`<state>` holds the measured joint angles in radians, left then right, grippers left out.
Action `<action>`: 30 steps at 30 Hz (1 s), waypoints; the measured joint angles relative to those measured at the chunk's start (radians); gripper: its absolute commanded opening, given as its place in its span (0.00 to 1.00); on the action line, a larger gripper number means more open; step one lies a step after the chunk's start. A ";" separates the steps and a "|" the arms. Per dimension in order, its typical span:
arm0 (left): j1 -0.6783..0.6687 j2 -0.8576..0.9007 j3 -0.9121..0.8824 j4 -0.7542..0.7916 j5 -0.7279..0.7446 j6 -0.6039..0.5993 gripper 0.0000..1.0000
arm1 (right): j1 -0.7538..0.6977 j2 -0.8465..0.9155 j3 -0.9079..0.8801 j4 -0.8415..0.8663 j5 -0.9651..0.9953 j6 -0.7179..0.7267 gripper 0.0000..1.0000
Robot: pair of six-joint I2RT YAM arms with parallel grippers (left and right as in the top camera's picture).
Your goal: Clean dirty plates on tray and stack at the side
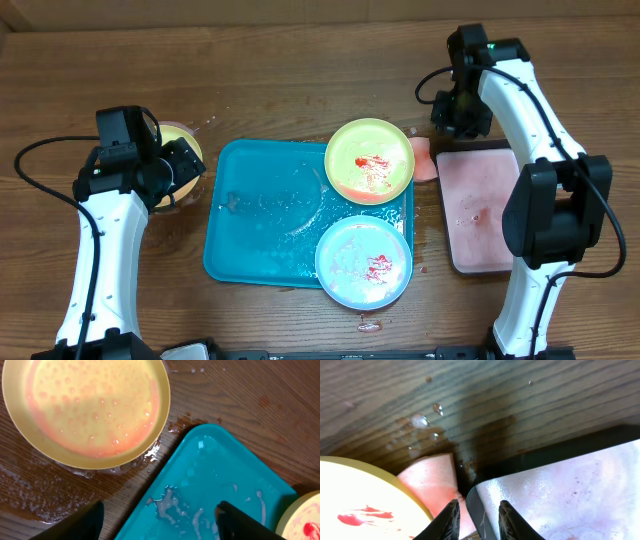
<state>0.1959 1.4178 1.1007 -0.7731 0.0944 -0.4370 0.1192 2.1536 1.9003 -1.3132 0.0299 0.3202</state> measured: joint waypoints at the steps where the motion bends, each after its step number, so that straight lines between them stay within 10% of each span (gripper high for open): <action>1: 0.000 0.000 0.000 0.001 0.000 0.009 0.54 | 0.000 0.000 0.013 -0.008 0.000 -0.003 0.28; 10: -0.006 0.112 0.000 -0.003 0.046 0.126 0.08 | 0.000 0.000 0.123 -0.110 0.003 -0.007 0.28; 30: -0.117 0.452 0.002 0.169 0.145 0.228 0.04 | 0.000 0.000 0.153 -0.172 -0.004 -0.011 0.29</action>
<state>0.0784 1.8702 1.1023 -0.6044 0.2390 -0.2089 0.1196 2.1536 2.0537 -1.4849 0.0257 0.3092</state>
